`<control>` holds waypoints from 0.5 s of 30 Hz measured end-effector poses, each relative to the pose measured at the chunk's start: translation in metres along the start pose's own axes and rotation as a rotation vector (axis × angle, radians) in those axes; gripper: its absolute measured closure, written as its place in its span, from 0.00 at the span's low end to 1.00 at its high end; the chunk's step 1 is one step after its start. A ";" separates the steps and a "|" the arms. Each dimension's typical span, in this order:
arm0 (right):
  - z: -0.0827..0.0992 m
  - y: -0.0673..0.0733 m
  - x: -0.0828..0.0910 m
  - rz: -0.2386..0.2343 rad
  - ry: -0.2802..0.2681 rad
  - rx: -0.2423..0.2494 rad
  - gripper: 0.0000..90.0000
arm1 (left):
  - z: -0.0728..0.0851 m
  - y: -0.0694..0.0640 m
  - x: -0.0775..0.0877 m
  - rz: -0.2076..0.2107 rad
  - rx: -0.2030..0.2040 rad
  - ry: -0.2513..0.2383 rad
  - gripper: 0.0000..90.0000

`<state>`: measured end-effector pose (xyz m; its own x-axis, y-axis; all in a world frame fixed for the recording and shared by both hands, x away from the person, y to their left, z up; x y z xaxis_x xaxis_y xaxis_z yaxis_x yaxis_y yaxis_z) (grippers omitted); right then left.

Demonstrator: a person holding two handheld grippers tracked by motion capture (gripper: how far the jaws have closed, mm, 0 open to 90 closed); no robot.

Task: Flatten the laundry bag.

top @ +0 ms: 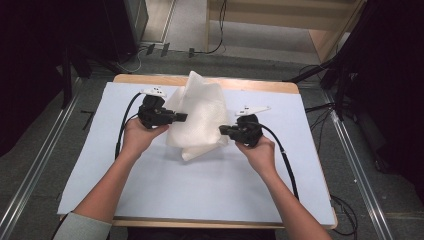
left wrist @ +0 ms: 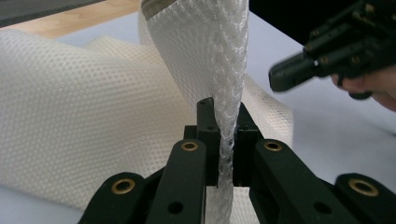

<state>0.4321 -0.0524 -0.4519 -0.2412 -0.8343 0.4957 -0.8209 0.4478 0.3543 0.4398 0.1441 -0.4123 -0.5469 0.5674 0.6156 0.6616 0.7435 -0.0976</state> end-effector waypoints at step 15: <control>-0.014 -0.017 0.076 0.102 -0.140 -0.016 0.91 | 0.029 -0.072 -0.012 0.097 -0.108 0.020 0.96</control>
Point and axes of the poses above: each handheld gripper's, and its own axes: x roughly backward along the jaws, z roughly out of its underside, y roughly to its left, the point moved 8 cm from there along -x, roughly forward along the jaws, and after that the axes turned 15 degrees about -z, right-handed, at the moved point
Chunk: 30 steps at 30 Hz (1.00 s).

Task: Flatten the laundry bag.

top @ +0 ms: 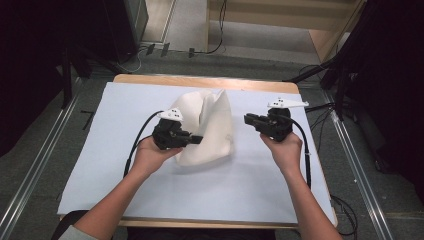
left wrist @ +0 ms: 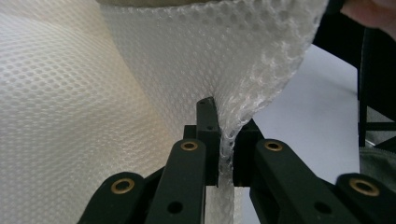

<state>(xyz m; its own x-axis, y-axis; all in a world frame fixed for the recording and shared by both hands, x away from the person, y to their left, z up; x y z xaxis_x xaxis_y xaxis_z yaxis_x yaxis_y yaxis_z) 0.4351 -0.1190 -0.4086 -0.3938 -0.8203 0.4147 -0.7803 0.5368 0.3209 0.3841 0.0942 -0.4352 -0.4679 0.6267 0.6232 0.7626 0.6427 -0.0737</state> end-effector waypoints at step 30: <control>-0.039 0.064 -0.028 -0.061 0.013 0.078 0.42 | 0.032 -0.041 -0.048 0.029 -0.059 -0.029 0.91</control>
Point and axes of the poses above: each handheld gripper's, and its own axes: x roughly backward along the jaws, z roughly out of its underside, y roughly to its left, the point moved 8 cm from there along -x, roughly forward along the jaws, and after that the axes turned 15 degrees about -z, right-handed, at the moved point
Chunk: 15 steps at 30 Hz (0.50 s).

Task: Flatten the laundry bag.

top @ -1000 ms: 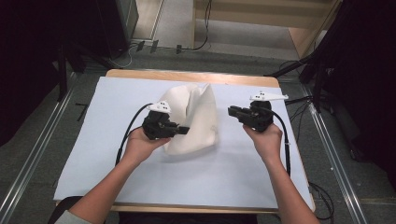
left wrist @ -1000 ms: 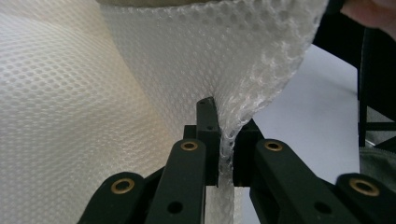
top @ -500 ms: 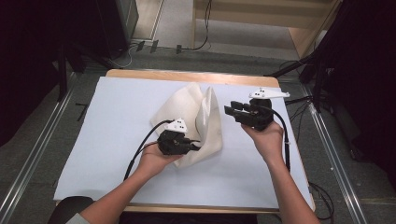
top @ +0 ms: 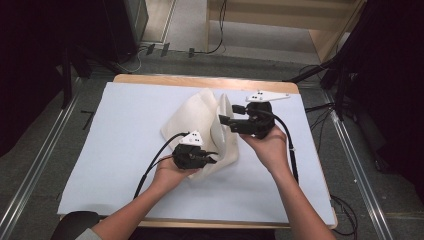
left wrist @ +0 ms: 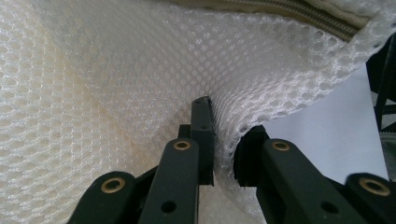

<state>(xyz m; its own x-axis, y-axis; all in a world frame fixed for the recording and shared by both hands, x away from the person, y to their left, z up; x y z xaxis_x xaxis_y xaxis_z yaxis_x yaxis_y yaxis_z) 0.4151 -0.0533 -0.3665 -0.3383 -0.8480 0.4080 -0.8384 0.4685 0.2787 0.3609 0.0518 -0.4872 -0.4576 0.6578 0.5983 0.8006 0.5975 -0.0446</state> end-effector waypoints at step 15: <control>0.041 -0.021 -0.027 -0.065 0.172 -0.072 0.95 | 0.001 0.016 0.021 0.035 0.080 0.083 0.65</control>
Point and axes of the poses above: each handheld gripper's, and its own axes: x roughly backward along the jaws, z roughly out of its underside, y roughly to its left, the point moved 8 cm from there along -x, roughly forward along the jaws, and after that the axes turned 15 degrees about -z, right-handed, at the moved point
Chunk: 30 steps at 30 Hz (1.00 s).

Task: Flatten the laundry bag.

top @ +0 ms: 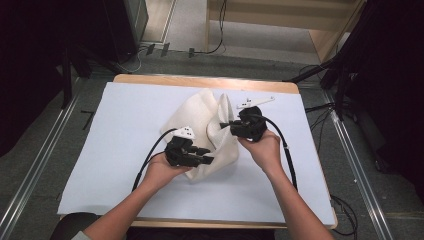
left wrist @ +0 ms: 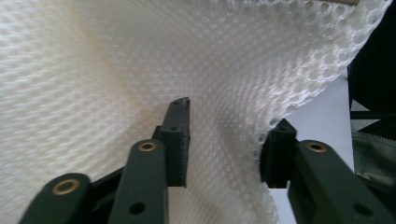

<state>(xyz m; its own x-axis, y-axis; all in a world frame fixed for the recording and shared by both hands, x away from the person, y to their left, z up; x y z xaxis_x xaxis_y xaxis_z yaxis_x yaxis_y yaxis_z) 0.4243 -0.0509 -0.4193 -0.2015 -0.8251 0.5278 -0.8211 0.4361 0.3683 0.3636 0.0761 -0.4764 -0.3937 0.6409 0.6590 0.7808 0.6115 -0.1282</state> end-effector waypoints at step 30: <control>0.024 0.020 0.046 -0.007 -0.043 0.065 0.95 | -0.006 0.111 0.052 -0.197 0.107 -0.058 0.43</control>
<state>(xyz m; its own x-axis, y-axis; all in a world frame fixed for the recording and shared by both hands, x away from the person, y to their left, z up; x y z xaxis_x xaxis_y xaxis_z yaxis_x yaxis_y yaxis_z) 0.3859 -0.0887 -0.4058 -0.2172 -0.8436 0.4911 -0.8552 0.4070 0.3209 0.4323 0.1743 -0.4518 -0.5633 0.5279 0.6356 0.6312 0.7713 -0.0811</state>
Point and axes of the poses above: each handheld gripper's, and its own axes: x roughly backward along the jaws, z roughly out of its underside, y roughly to its left, the point moved 8 cm from there along -x, roughly forward along the jaws, and after that the axes turned 15 degrees about -z, right-handed, at the moved point
